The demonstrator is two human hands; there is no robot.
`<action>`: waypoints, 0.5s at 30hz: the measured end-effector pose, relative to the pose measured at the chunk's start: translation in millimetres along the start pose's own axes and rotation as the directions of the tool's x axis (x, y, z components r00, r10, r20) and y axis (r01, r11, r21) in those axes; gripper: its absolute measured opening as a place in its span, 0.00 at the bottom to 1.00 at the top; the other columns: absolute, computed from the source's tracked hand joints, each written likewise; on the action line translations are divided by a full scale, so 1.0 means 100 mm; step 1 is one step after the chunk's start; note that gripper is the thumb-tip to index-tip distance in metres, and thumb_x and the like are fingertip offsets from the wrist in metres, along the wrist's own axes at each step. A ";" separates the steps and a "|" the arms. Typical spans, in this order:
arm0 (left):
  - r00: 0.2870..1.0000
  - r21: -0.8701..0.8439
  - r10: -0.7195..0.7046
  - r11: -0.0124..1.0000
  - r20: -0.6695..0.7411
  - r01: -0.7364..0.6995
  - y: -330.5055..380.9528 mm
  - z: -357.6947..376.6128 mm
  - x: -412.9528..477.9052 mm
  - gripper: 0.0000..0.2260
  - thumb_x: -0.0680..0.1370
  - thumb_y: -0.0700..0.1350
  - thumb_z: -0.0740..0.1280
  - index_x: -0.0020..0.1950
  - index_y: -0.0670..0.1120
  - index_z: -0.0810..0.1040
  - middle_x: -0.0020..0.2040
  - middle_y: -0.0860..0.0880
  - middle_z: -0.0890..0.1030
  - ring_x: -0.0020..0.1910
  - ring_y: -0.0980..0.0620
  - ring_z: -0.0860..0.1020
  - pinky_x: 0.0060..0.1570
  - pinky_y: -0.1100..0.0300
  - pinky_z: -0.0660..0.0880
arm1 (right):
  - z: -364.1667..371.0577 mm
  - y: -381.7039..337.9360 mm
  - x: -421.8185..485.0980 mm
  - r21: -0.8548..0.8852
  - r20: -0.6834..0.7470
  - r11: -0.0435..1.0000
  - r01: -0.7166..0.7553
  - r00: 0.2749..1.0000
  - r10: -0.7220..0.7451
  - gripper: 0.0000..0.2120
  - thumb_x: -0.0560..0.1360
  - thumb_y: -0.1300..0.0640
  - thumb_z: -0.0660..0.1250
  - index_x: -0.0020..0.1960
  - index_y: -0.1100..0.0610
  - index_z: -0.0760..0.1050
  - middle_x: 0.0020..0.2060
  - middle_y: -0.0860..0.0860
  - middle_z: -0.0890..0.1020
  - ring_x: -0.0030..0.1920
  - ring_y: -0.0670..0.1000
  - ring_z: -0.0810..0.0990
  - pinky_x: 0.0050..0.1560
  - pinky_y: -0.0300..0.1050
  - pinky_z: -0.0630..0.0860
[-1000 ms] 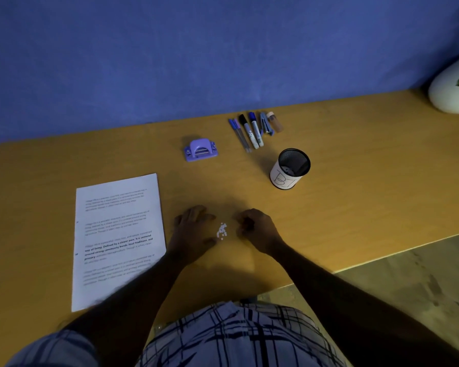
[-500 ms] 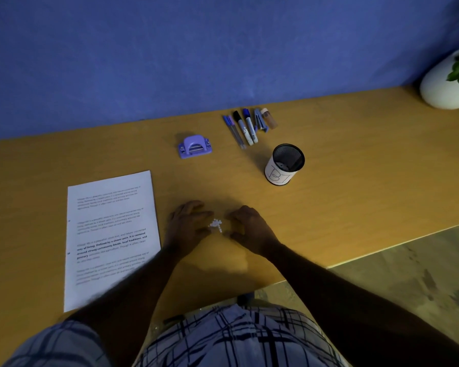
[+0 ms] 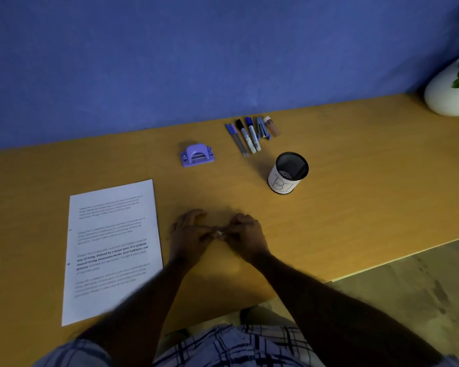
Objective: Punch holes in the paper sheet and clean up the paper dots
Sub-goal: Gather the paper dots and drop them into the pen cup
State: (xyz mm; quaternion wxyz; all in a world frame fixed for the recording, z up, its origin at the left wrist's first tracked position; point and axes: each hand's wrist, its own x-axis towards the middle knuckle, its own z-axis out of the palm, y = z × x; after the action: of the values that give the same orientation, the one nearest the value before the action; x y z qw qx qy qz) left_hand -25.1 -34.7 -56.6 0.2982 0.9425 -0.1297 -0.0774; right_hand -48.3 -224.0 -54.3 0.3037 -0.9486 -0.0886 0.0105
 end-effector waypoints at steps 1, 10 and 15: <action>1.000 0.004 -0.003 1.000 -0.014 0.003 0.00 0.01 0.00 0.07 0.73 0.57 0.69 0.48 0.60 0.84 0.66 0.55 0.73 0.67 0.49 0.66 0.62 0.48 0.64 | 0.02 0.00 0.01 0.024 -0.022 1.000 -0.014 1.000 0.015 0.10 0.71 0.45 0.69 0.50 0.45 0.84 0.42 0.46 0.79 0.44 0.50 0.76 0.44 0.47 0.74; 0.999 0.022 0.019 1.000 -0.051 -0.018 -0.03 0.06 0.02 0.07 0.72 0.54 0.69 0.47 0.56 0.84 0.62 0.54 0.75 0.65 0.50 0.68 0.60 0.50 0.63 | 0.08 0.01 0.04 0.014 -0.060 1.000 -0.005 0.998 0.006 0.04 0.71 0.51 0.72 0.46 0.48 0.83 0.41 0.46 0.81 0.44 0.50 0.78 0.45 0.44 0.70; 0.998 0.114 0.058 0.992 -0.021 -0.055 0.03 0.05 0.04 0.10 0.75 0.52 0.65 0.51 0.51 0.83 0.58 0.50 0.75 0.62 0.48 0.69 0.57 0.53 0.60 | 0.06 -0.06 0.07 -0.105 0.065 0.994 -0.037 0.997 0.044 0.08 0.76 0.50 0.63 0.50 0.51 0.79 0.49 0.50 0.78 0.53 0.52 0.75 0.50 0.47 0.61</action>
State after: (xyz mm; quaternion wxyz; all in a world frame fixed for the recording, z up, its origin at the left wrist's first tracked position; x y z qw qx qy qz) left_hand -22.9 -40.7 -58.8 0.2478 0.9547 -0.1570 -0.0498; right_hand -42.8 -214.5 -55.6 0.2505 -0.9638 -0.0798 0.0438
